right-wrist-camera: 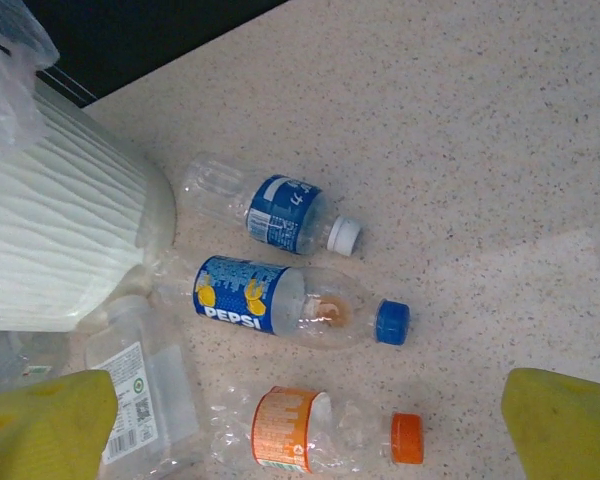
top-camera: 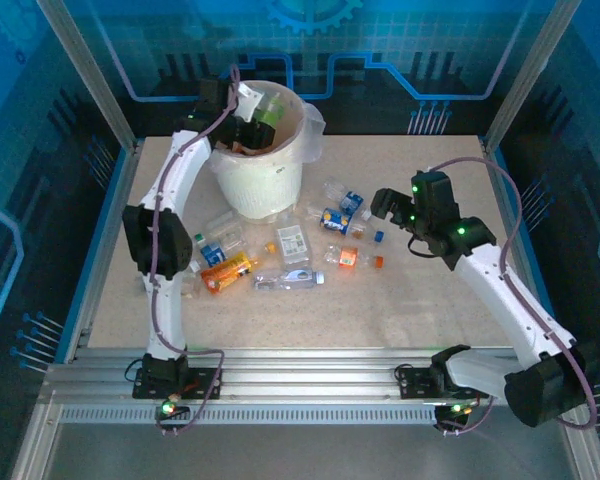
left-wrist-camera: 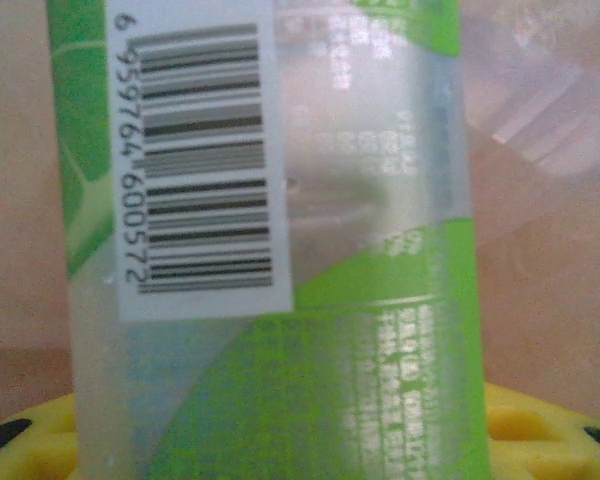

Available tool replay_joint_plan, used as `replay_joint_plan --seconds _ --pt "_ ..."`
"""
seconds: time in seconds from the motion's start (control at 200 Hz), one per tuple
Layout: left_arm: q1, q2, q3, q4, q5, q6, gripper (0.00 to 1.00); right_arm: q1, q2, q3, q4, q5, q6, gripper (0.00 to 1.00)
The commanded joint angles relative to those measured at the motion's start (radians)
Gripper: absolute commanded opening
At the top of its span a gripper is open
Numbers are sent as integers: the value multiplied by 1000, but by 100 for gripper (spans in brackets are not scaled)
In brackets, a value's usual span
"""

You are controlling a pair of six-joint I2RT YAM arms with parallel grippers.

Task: Put the plastic bottles in the bin

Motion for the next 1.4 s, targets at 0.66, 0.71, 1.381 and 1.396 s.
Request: replay_joint_plan --seconds 0.66,0.71,1.381,1.396 --pt "-16 -7 50 -67 6 41 89 15 246 27 -58 -93 -153 100" --pt "-17 -20 51 -66 5 36 91 15 260 29 -59 -110 -176 100" --pt "-17 -441 -240 112 -71 -147 99 119 304 52 -115 -175 -357 100" --pt "-17 -459 -262 122 -73 -155 99 121 304 53 -114 -174 -357 100"
